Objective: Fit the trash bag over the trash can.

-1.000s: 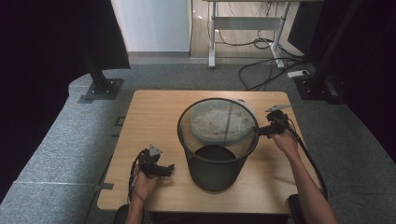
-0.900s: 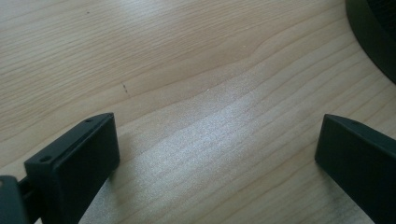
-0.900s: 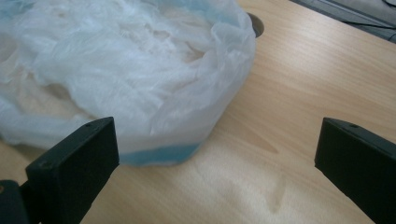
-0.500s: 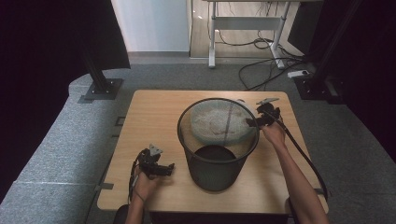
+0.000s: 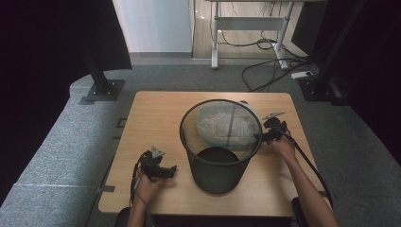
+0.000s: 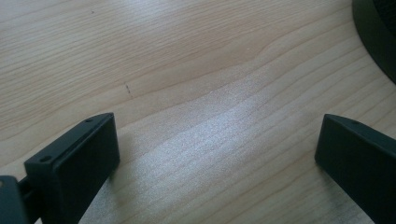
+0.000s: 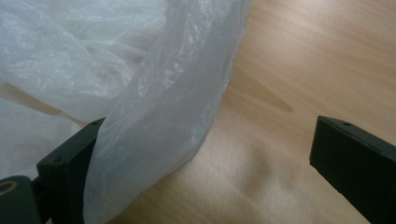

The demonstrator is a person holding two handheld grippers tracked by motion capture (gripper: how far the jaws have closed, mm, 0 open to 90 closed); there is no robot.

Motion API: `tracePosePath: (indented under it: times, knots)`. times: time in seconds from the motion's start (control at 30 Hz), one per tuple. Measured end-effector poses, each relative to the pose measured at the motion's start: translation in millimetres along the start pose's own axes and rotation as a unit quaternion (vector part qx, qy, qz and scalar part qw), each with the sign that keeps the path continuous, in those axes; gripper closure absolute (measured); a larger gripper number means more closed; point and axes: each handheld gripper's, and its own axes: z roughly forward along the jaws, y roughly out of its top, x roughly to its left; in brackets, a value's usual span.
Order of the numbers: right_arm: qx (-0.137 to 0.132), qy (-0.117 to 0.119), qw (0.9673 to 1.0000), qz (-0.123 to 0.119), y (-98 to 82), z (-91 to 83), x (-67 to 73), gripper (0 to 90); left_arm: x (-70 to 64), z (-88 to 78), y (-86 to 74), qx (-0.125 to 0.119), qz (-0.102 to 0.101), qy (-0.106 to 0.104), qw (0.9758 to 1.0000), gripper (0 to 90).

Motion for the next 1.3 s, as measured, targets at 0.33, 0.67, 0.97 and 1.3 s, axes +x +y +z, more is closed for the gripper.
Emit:
tracePosePath:
  times: [0.33, 0.67, 0.97, 1.3]
  knots:
    - [-0.002, 0.016, 0.9998, 0.012, -40.4, -17.7, 1.3, 2.9, -0.3, 0.1, 0.1, 0.000, -0.001, 0.001, 1.0000, 0.0]
    - [-0.016, 0.024, 0.9991, 0.030, -79.1, -43.7, 4.6, 9.9, -2.1, 0.5, 0.5, 0.000, -0.003, 0.003, 1.0000, 0.0]
    - [-0.023, 0.015, 0.9990, 0.036, -116.7, -73.8, 8.9, 10.4, -4.2, 1.0, 1.1, 0.000, -0.001, 0.002, 1.0000, 0.0]
    - [-0.007, 0.033, 0.9978, 0.058, -154.3, -104.6, 9.8, 9.5, -5.7, 1.4, 1.5, 0.000, -0.001, 0.000, 1.0000, 0.0]
